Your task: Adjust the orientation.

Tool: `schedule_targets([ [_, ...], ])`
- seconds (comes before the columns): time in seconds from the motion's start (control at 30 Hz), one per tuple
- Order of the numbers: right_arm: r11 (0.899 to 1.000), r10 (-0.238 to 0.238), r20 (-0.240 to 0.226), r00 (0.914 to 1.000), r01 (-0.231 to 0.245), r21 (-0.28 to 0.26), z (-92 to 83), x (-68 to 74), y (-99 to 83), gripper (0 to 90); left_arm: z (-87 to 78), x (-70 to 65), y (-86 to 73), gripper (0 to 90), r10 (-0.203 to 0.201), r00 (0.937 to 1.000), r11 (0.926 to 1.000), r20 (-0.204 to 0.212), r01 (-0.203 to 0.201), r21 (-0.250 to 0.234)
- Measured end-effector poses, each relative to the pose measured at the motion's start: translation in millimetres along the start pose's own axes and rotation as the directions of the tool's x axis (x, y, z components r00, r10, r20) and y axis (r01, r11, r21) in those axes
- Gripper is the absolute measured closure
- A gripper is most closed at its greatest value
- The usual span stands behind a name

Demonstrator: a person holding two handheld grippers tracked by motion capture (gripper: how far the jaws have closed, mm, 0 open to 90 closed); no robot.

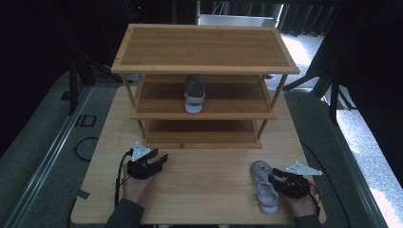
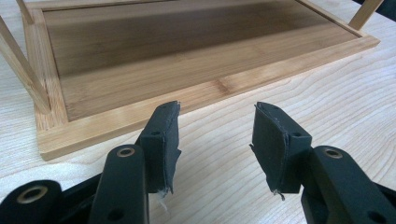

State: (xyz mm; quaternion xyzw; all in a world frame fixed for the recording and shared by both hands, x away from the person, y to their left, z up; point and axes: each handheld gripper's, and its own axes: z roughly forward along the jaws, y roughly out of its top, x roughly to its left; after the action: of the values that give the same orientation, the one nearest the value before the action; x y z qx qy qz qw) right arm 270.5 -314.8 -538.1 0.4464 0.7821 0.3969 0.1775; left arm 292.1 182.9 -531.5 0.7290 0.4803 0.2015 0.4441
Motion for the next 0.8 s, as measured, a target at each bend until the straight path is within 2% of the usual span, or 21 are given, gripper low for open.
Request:
schedule_targets([
  [0.47, 0.999, -0.050, -0.013, 0.9987, 0.050, -0.005, 22.6, 0.7, 19.8, 58.3, 4.1, -0.6, -0.9, 51.9, 0.011, 0.9999, 0.9999, -0.006, -0.011, 0.013],
  [0.6, 0.999, -0.047, -0.018, 0.9987, 0.047, -0.004, 25.8, -0.2, 21.5, 58.5, 5.2, -0.5, -1.4, 51.9, 0.015, 0.9998, 0.9997, -0.010, -0.014, 0.017],
  [0.7, 1.000, -0.014, -0.026, 0.9996, 0.015, 0.013, 24.9, -1.5, 20.8, 58.4, 6.3, -0.4, -2.1, 51.9, 0.019, 0.9997, 0.9996, -0.015, -0.019, 0.020],
  [0.8, 1.000, -0.005, -0.008, 1.0000, 0.005, 0.031, 22.8, 0.3, 19.3, 58.5, 6.6, -0.1, -2.8, 51.8, 0.022, 0.9996, 0.9994, -0.017, -0.022, 0.025],
])
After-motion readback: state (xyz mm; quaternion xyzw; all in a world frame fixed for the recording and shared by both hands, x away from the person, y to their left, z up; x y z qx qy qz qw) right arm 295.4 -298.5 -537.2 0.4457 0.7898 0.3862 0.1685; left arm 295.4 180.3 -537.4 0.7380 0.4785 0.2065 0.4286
